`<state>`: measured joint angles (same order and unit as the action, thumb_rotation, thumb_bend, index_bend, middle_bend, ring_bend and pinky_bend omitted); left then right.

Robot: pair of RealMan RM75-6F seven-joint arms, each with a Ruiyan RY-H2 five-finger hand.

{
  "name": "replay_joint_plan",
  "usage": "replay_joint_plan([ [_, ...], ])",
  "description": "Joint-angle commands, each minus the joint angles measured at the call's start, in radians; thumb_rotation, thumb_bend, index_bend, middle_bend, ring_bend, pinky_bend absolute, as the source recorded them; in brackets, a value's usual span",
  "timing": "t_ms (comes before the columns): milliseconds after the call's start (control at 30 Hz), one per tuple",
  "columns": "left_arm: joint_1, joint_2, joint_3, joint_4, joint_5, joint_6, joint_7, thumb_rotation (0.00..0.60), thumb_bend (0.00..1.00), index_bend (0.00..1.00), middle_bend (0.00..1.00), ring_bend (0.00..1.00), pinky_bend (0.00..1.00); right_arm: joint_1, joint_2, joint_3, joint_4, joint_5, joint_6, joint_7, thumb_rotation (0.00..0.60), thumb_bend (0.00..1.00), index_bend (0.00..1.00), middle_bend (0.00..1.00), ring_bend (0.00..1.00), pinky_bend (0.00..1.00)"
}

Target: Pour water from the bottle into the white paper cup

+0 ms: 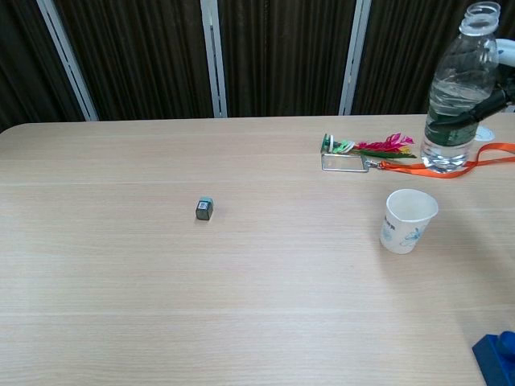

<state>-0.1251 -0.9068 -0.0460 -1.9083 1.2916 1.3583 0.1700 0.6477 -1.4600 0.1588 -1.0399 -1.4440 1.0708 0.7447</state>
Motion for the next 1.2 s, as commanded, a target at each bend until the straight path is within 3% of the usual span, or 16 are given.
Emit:
replay_joint_plan([
  [33,-0.003,-0.005,0.000,-0.002,-0.004,-0.003,0.012,0.600,0.00,0.00,0.00,0.00,0.00,-0.022,-0.041,-0.060,0.152,-0.062,0.033,-0.049,0.600,0.31,0.53,0.57,0.52,0.56],
  [267,-0.007,-0.013,0.001,-0.005,-0.010,-0.005,0.033,0.600,0.00,0.00,0.00,0.00,0.00,-0.034,-0.117,-0.118,0.341,-0.130,0.082,-0.103,0.600,0.32,0.53,0.58,0.52,0.56],
  [633,-0.010,-0.021,0.001,-0.001,-0.015,-0.006,0.047,0.600,0.00,0.00,0.00,0.00,0.00,-0.042,-0.201,-0.170,0.528,-0.185,0.123,-0.185,0.600,0.33,0.54,0.59,0.53,0.57],
  [1200,-0.015,-0.025,0.002,0.001,-0.024,-0.011,0.056,0.600,0.00,0.00,0.00,0.00,0.00,-0.025,-0.270,-0.133,0.611,-0.130,0.061,-0.368,0.600,0.35,0.54,0.60,0.54,0.58],
])
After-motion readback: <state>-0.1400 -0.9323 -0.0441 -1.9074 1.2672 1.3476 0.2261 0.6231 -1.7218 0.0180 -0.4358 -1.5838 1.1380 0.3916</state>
